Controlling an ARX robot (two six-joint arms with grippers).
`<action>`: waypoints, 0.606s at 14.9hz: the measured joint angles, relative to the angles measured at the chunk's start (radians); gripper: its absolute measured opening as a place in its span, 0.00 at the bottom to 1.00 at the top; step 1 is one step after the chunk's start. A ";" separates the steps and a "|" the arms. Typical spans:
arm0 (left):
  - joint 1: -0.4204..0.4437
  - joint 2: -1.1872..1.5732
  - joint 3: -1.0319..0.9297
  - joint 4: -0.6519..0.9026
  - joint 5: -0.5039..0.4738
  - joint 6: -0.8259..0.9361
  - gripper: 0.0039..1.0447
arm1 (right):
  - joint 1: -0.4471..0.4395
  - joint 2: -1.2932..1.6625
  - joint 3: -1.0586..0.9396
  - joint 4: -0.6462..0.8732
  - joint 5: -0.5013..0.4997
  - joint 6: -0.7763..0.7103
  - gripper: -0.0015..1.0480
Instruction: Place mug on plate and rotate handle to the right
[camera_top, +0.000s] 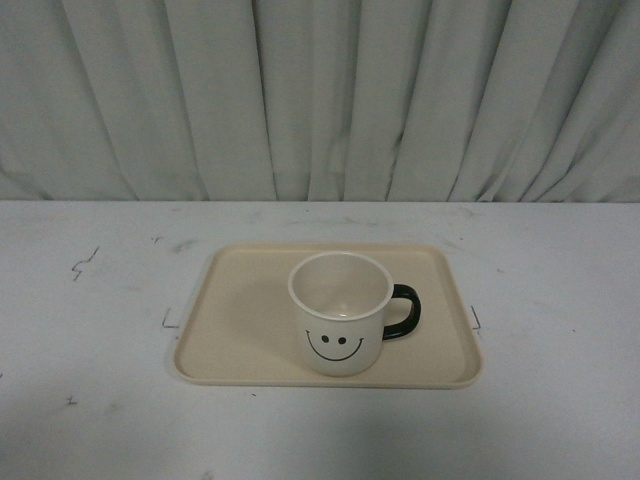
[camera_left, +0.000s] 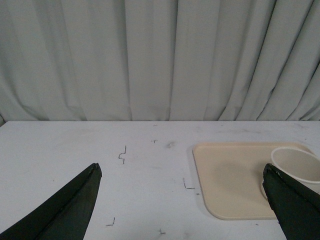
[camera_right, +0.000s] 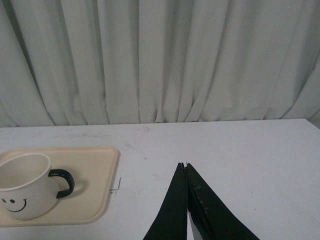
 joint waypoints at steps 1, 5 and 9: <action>0.000 0.000 0.000 0.000 0.000 0.000 0.94 | 0.000 -0.021 0.000 -0.031 0.000 0.000 0.02; 0.000 0.000 0.000 0.000 0.000 0.000 0.94 | 0.000 -0.175 0.000 -0.188 -0.003 0.003 0.02; 0.000 0.000 0.000 0.000 0.000 0.000 0.94 | 0.000 -0.176 0.000 -0.186 -0.003 0.003 0.36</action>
